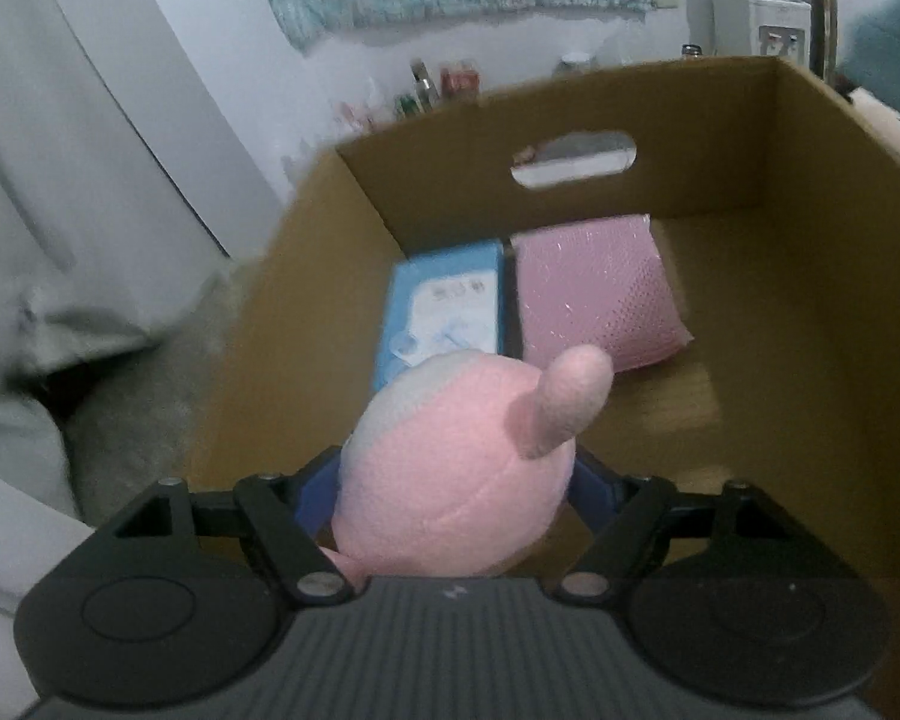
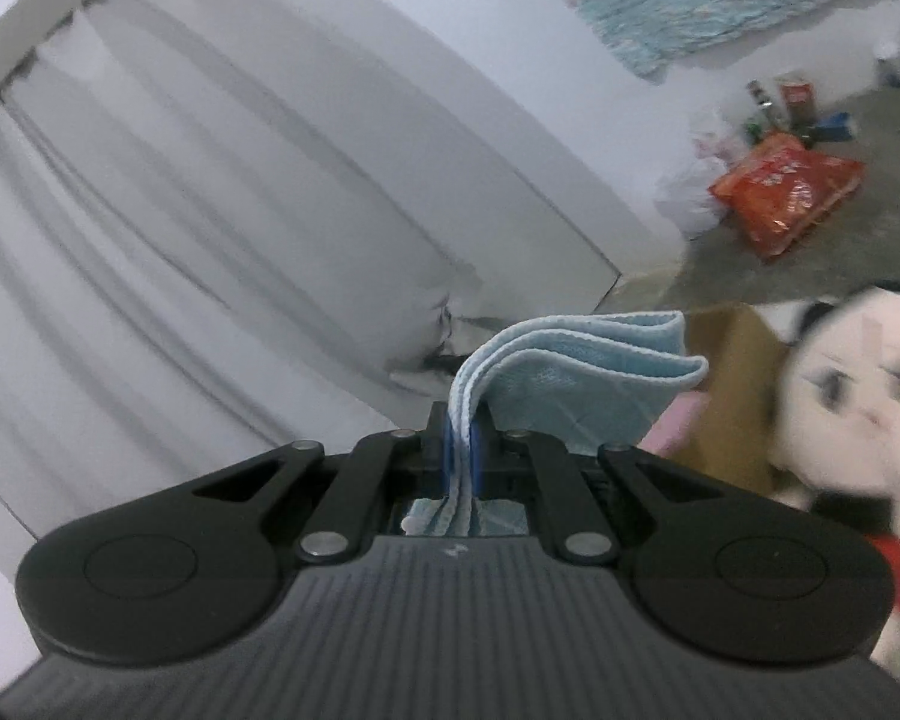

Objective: Organize soft objects
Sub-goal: 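Carry the pink pig and blue towel with both grippers to the cardboard box, then lower the pig with the left gripper while the right gripper lays the towel in the box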

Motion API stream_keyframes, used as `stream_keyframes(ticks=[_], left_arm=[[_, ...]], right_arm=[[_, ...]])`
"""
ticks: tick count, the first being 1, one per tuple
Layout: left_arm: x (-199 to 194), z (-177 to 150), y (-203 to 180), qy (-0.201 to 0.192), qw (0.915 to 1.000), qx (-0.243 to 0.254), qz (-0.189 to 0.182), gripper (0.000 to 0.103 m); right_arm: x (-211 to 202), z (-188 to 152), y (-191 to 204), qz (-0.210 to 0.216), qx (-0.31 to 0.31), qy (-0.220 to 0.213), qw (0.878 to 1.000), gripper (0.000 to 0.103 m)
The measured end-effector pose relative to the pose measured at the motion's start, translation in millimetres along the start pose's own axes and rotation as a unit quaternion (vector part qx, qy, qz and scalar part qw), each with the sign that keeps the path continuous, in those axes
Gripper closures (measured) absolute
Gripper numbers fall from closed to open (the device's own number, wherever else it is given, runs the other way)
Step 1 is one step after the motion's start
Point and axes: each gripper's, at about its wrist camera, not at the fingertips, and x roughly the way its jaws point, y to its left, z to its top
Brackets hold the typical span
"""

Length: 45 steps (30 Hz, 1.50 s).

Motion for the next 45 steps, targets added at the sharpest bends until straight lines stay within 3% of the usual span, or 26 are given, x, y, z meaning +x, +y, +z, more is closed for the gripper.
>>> stream_keyframes(ticks=[3, 5, 8, 10, 12, 14, 18, 22, 25, 27, 29, 31, 35, 39, 43, 45], left_arm=[[11.5, 2.4, 2.9, 0.023, 0.9994, 0.011, -0.022, 0.018], [1.6, -5.0, 4.9, 0.018, 0.9993, 0.001, -0.032, 0.017], [-25.6, -8.3, 16.4, -0.016, 0.9982, -0.016, -0.056, 0.0], [-41.9, -11.8, 24.5, -0.028, 0.9958, -0.026, -0.083, 0.002], [-52.5, -18.1, 26.3, -0.029, 0.9946, -0.017, -0.098, 0.018], [-54.8, -23.4, 26.3, -0.03, 0.994, -0.017, -0.104, 0.025], [-46.1, -34.8, 32.1, -0.031, 0.9913, -0.047, -0.119, 0.025], [-33.5, -40.8, 39.2, -0.029, 0.9881, -0.07, -0.134, 0.024], [-34.4, -42.5, 45.8, -0.036, 0.986, -0.087, -0.138, 0.025], [-34.6, -43.4, 48.5, -0.034, 0.9845, -0.095, -0.144, 0.025], [-34.5, -43.8, 50.3, -0.036, 0.9836, -0.1, -0.146, 0.025], [-34.8, -44.6, 51.6, -0.041, 0.9827, -0.103, -0.148, 0.025], [-37.0, -46.4, 53.5, -0.043, 0.9824, -0.103, -0.15, 0.025], [-32.2, -42.9, 53.8, -0.041, 0.9821, -0.108, -0.149, 0.025], [-28.7, -41.2, 52.5, -0.037, 0.9838, -0.11, -0.137, 0.024], [-27.9, -36.3, 46.9, -0.035, 0.9867, -0.084, -0.134, 0.022]], right_arm=[[52.5, 12.0, 4.2, -0.017, 0.011, 0.035, 0.999, 0.098], [83.1, 13.9, 7.2, -0.029, 0.005, 0.055, 0.998, 0.098], [118.5, 12.6, 9.8, -0.048, -0.003, 0.088, 0.995, 0.098], [132.0, 5.9, 17.4, -0.074, -0.026, 0.11, 0.991, 0.098], [146.9, 2.2, 21.7, -0.096, -0.045, 0.133, 0.985, 0.098], [160.9, 0.2, 25.8, -0.122, -0.068, 0.158, 0.978, 0.098], [184.7, -0.4, 28.5, -0.158, -0.066, 0.163, 0.972, 0.098], [201.6, 4.5, 40.6, -0.119, -0.043, 0.162, 0.979, 0.098], [212.2, 2.9, 44.4, -0.153, -0.058, 0.174, 0.971, 0.098], [222.3, -3.3, 33.4, -0.197, -0.059, 0.207, 0.957, 0.098], [228.4, -14.9, 23.9, -0.261, -0.081, 0.246, 0.93, 0.098], [233.7, -23.3, 17.5, -0.291, -0.097, 0.285, 0.908, 0.099], [238.2, -29.0, 47.8, -0.3, -0.168, 0.321, 0.883, 0.098], [264.4, -29.0, 54.6, -0.311, -0.21, 0.386, 0.842, 0.098], [279.0, -56.0, 61.9, -0.314, -0.242, 0.455, 0.797, 0.097], [283.0, -67.0, 64.2, -0.308, -0.238, 0.47, 0.792, 0.097]])
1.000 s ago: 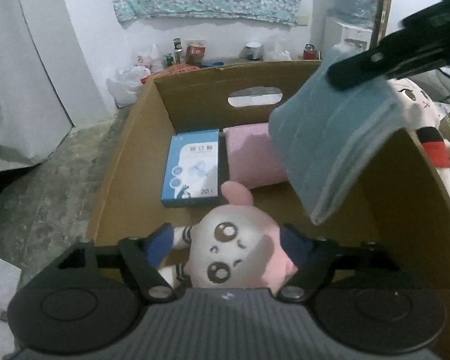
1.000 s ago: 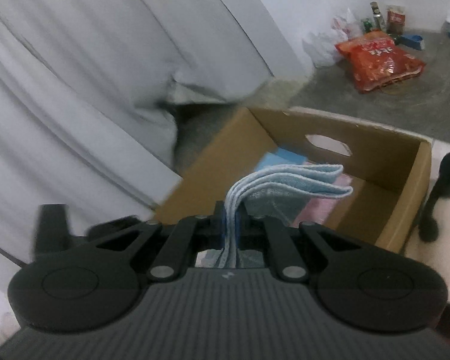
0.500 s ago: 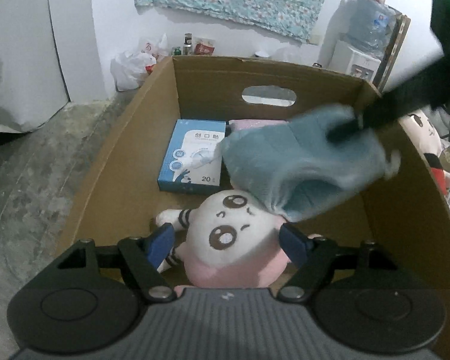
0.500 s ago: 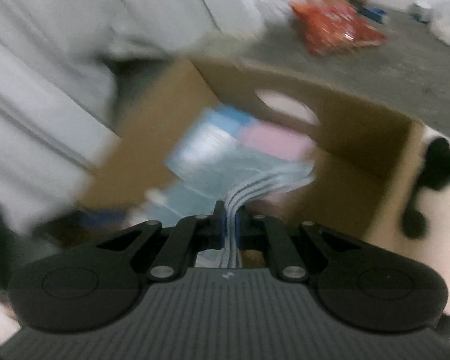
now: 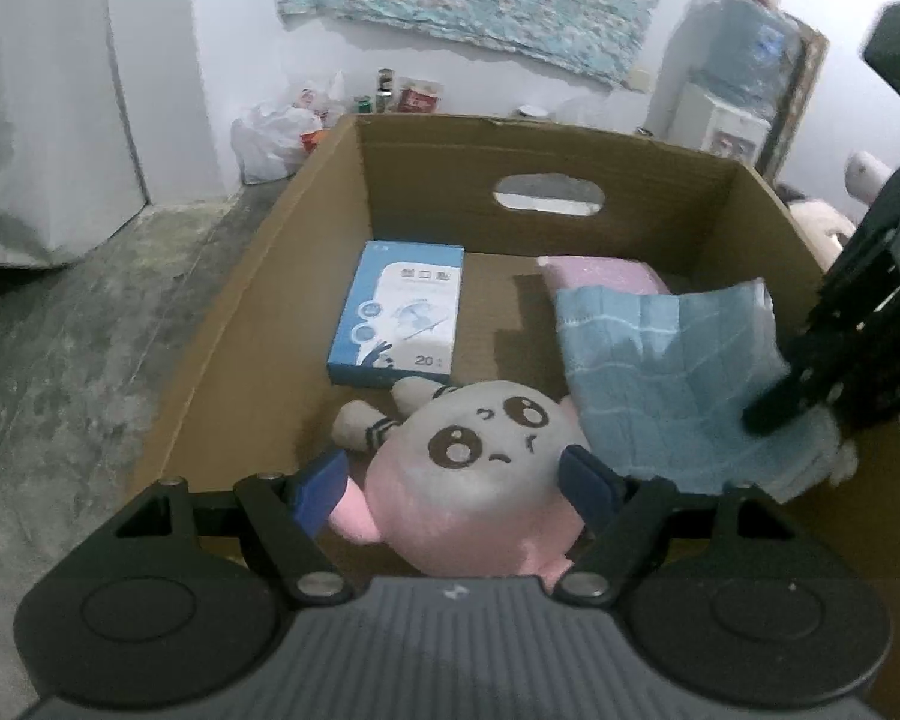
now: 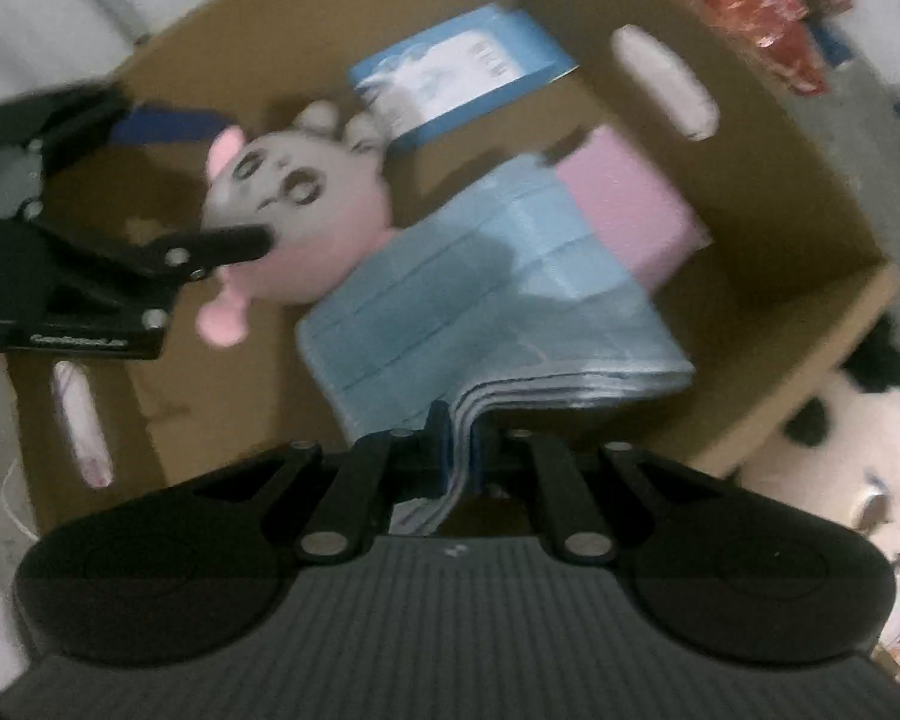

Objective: Organize soft objects
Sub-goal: 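Lower the pig with the left gripper while the right gripper lays the towel in the box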

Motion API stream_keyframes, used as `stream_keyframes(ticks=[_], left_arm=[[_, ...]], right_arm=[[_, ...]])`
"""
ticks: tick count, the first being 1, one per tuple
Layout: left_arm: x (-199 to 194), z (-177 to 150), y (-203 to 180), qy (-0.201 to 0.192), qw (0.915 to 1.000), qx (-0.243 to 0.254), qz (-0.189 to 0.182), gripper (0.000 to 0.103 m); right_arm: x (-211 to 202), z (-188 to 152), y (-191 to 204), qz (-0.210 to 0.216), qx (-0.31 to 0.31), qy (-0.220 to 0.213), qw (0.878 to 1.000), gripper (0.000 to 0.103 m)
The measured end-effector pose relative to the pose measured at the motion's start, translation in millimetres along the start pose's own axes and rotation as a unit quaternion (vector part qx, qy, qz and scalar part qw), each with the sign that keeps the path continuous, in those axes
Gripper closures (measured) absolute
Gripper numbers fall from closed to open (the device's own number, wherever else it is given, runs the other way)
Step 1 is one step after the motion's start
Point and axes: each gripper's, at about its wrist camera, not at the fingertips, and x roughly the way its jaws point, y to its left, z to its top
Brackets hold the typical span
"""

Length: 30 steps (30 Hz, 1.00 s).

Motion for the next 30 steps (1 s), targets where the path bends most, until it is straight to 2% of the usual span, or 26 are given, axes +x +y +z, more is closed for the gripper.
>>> stream_keyframes(ticks=[3, 4, 5, 6, 7, 8, 9, 11, 12, 15, 16, 19, 23, 26, 27, 30], left_arm=[[-5.1, 0.2, -18.1, -0.005, 0.9961, 0.085, 0.024, 0.019], [-8.4, 0.2, -23.9, -0.005, 0.9928, 0.116, 0.029, 0.015], [-10.7, -0.5, -28.3, -0.001, 0.9896, 0.141, 0.028, 0.006], [-11.2, -1.6, -32.8, 0.009, 0.986, 0.165, 0.018, 0.004], [-9.8, -3.1, -37.3, 0.021, 0.9817, 0.189, 0.006, 0.006], [-6.1, -4.7, -42.0, 0.032, 0.9778, 0.207, 0.006, 0.014], [1.5, -6.2, -47.9, 0.049, 0.9726, 0.227, 0.019, 0.028], [18.4, -9.2, -54.3, 0.075, 0.9637, 0.25, 0.053, 0.031], [22.3, -9.3, -55.0, 0.071, 0.9636, 0.251, 0.058, 0.031], [20.6, 3.9, -44.9, 0.052, 0.9774, 0.197, 0.055, 0.034], [24.4, 7.1, -41.8, 0.053, 0.9778, 0.192, 0.064, 0.034], [31.1, 9.1, -38.2, 0.063, 0.9779, 0.188, 0.067, 0.024], [9.9, 4.1, -34.8, 0.044, 0.9803, 0.177, 0.075, 0.019], [-15.0, 3.5, -27.9, 0.033, 0.986, 0.154, 0.056, 0.031], [-21.3, 3.5, -25.7, 0.033, 0.9876, 0.144, 0.053, 0.032], [-33.9, 2.5, -25.6, 0.022, 0.9881, 0.139, 0.063, 0.032]], right_arm=[[11.2, 0.7, 11.5, -0.006, -0.016, 0.007, 1.0, 0.097], [15.3, 0.6, 14.5, -0.008, -0.019, 0.014, 1.0, 0.096], [19.5, 1.7, 11.9, -0.008, -0.021, 0.019, 1.0, 0.096], [23.6, 1.1, 10.8, -0.01, -0.019, 0.022, 1.0, 0.096], [29.0, 0.8, 10.4, -0.014, -0.019, 0.026, 0.999, 0.097], [32.7, -0.3, 10.7, -0.016, -0.025, 0.027, 0.999, 0.097], [36.1, -0.3, 12.5, -0.015, -0.028, 0.03, 0.999, 0.097], [42.1, 0.2, 16.5, -0.011, -0.035, 0.038, 0.999, 0.096], [45.5, -0.4, 19.5, -0.012, -0.044, 0.041, 0.998, 0.096], [54.3, -3.3, 26.8, -0.026, -0.088, 0.054, 0.994, 0.096], [56.7, -4.3, 26.8, -0.03, -0.1, 0.06, 0.993, 0.096], [55.1, -4.1, 23.7, -0.025, -0.108, 0.068, 0.991, 0.096], [30.7, -13.5, 22.3, 0.034, -0.111, 0.033, 0.993, 0.096], [19.6, -26.4, 31.6, 0.084, -0.145, 0.037, 0.985, 0.097], [18.7, -31.7, 37.4, 0.098, -0.161, 0.04, 0.981, 0.097], [24.7, -35.7, 48.9, 0.09, -0.167, 0.049, 0.981, 0.097]])
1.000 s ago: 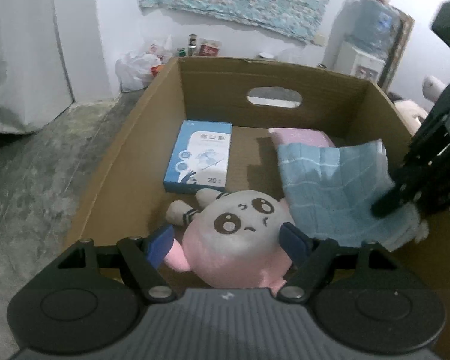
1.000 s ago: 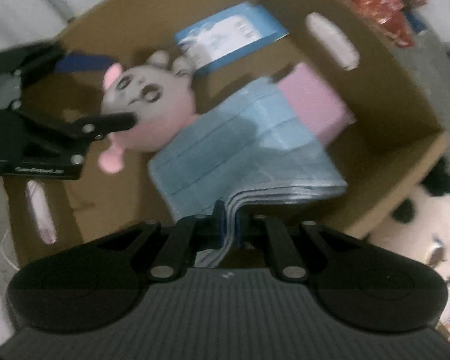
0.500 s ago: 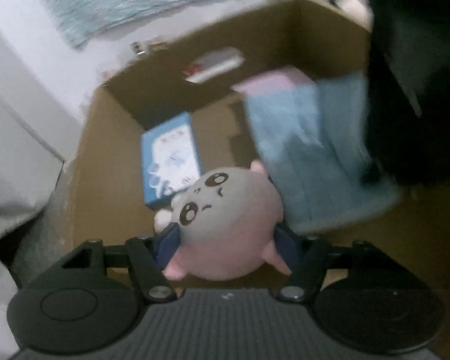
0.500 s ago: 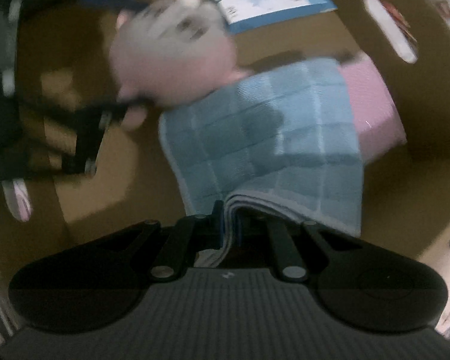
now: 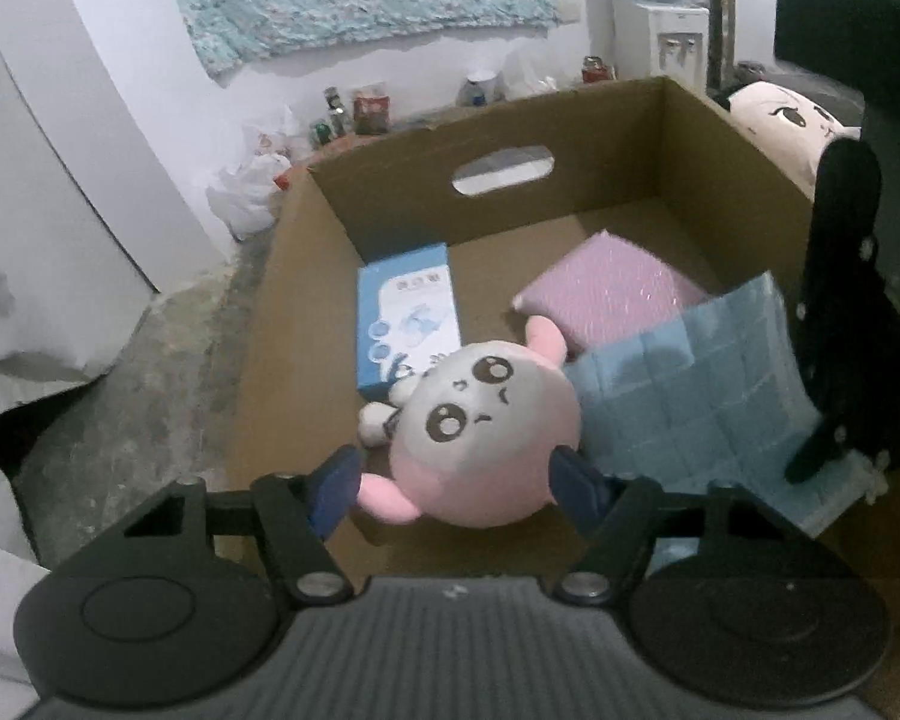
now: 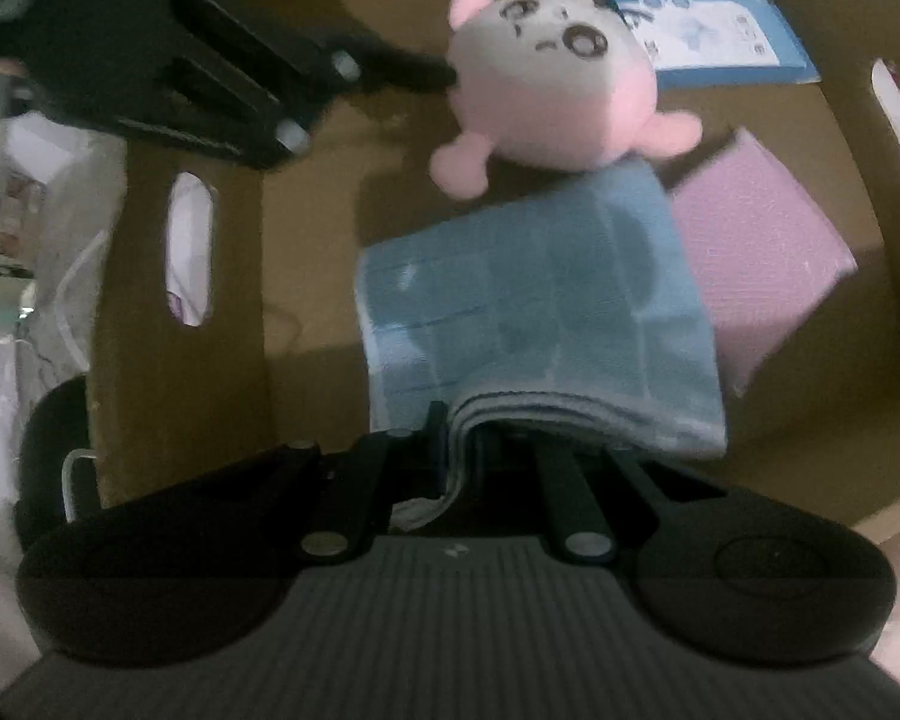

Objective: Organize soft objects
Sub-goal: 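Lower the pig with the left gripper while the right gripper lays the towel in the box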

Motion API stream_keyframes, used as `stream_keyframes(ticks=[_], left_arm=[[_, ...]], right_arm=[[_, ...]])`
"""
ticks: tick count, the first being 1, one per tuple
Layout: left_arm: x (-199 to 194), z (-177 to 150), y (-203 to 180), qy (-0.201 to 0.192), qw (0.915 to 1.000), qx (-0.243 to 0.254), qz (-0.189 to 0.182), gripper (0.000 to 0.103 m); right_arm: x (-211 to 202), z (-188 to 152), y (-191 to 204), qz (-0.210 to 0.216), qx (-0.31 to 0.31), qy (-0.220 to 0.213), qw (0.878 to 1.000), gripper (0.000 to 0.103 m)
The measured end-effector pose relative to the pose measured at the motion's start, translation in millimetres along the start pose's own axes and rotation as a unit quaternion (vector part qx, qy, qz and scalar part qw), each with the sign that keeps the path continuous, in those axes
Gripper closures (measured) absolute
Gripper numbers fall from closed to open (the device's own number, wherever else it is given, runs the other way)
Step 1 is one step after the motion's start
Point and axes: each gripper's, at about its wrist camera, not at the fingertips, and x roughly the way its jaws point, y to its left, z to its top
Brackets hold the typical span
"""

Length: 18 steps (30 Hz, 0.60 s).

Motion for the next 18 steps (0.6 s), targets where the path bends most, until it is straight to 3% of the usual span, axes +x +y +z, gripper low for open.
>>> stream_keyframes(ticks=[2, 4, 5, 7, 13, 15, 17, 18], left_arm=[[-5.3, 0.3, -0.1, -0.007, 0.9999, -0.01, 0.005, 0.029], [-9.3, 0.7, 0.4, -0.01, 0.9995, -0.023, -0.019, 0.027], [-10.7, 1.8, -0.6, -0.01, 0.9992, -0.025, -0.03, 0.027], [-14.1, 3.9, -4.8, -0.014, 0.9993, -0.016, -0.032, 0.03], [-16.8, 1.2, -11.4, -0.026, 0.999, -0.013, -0.035, 0.03], [-19.2, -1.6, -8.9, -0.03, 0.9986, -0.022, -0.037, 0.03], [-20.8, -3.9, -6.8, -0.034, 0.9981, -0.029, -0.042, 0.03], [-21.0, -4.7, -5.8, -0.035, 0.998, -0.031, -0.043, 0.03]], right_arm=[[6.7, 1.6, 1.5, 0.02, 0.005, 0.008, 1.0, 0.096], [10.2, 0.0, 2.9, 0.03, 0.005, 0.021, 0.999, 0.092], [11.4, 0.4, 3.0, 0.023, 0.009, 0.029, 0.999, 0.085], [7.2, 0.5, 3.6, 0.011, 0.007, 0.032, 0.999, 0.059], [-63.3, -1.8, -16.2, 0.014, 0.042, -0.042, 0.998, 0.038], [-83.8, 5.7, -32.5, -0.042, 0.071, -0.078, 0.994, 0.035], [-82.5, 17.3, -47.3, -0.106, 0.117, -0.093, 0.983, 0.035], [-75.9, 23.0, -54.3, -0.118, 0.134, -0.094, 0.979, 0.035]])
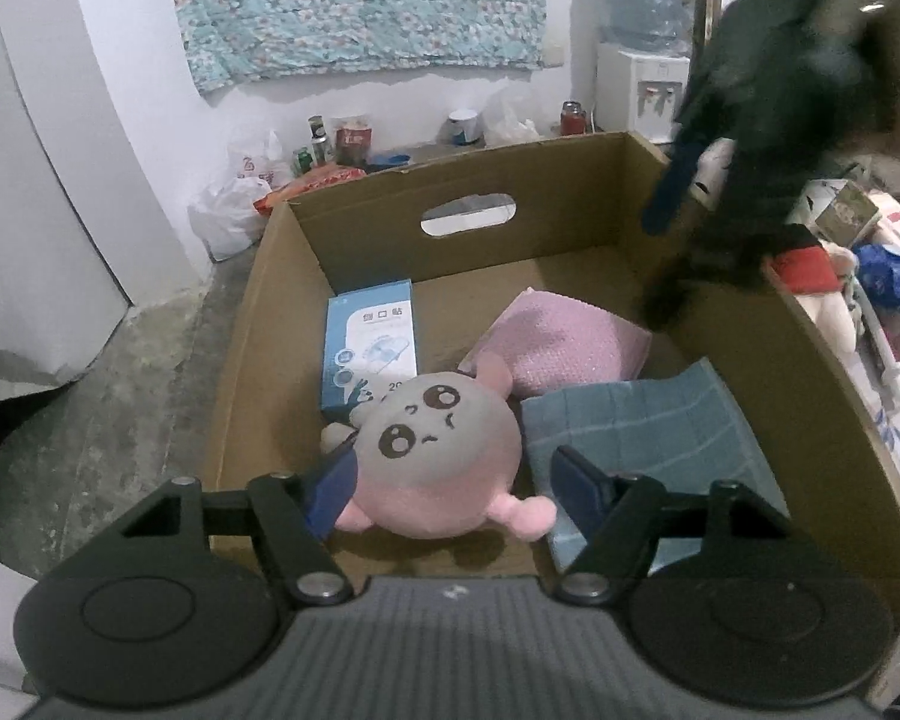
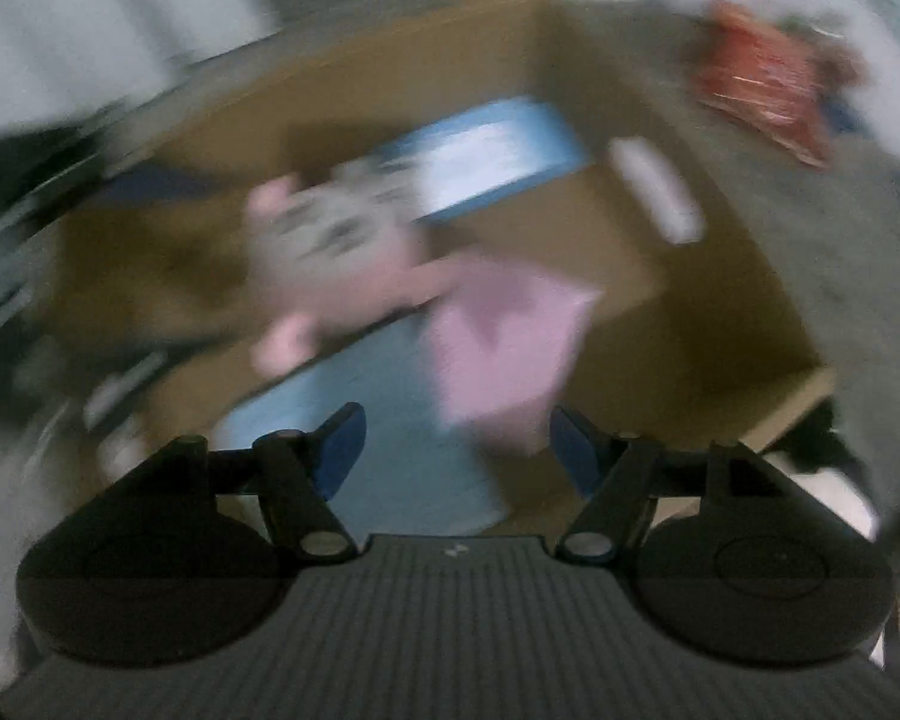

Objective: Organize soft objects
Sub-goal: 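Lower the pig with the left gripper while the right gripper lays the towel in the box, then open the right gripper over the towel and lift it out of the box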

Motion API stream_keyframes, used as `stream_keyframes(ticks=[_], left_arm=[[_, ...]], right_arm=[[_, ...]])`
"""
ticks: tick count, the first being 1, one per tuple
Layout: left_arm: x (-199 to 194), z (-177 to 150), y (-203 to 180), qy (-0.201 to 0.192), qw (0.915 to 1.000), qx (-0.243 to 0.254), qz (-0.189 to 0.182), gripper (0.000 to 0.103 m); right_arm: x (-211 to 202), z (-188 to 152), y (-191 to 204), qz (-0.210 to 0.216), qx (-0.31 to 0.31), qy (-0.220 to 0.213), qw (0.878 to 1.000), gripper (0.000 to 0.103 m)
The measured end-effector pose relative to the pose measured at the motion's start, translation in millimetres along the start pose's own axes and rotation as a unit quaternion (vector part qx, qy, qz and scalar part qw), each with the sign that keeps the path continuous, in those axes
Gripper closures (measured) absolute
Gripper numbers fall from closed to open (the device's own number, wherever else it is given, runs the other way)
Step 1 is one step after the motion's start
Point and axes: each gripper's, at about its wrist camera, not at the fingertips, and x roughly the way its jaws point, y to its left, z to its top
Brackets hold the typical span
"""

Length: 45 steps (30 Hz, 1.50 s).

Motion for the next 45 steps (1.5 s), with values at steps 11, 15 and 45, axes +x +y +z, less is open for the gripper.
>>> stream_keyframes(ticks=[11, 15, 45], left_arm=[[9.1, -10.0, 16.3, -0.008, 0.9991, -0.037, -0.019, 0.03], [15.9, -11.9, 17.4, -0.005, 0.9988, -0.041, -0.027, 0.029], [28.6, -8.8, 3.0, 0.002, 0.9979, -0.049, -0.043, 0.033]], right_arm=[[90.9, 20.9, 8.1, -0.026, 0.046, 0.02, 0.998, 0.038], [82.8, 30.0, -15.0, 0.012, 0.114, -0.002, 0.993, 0.05], [87.4, 32.6, -46.2, 0.019, 0.25, -0.137, 0.958, 0.046]])
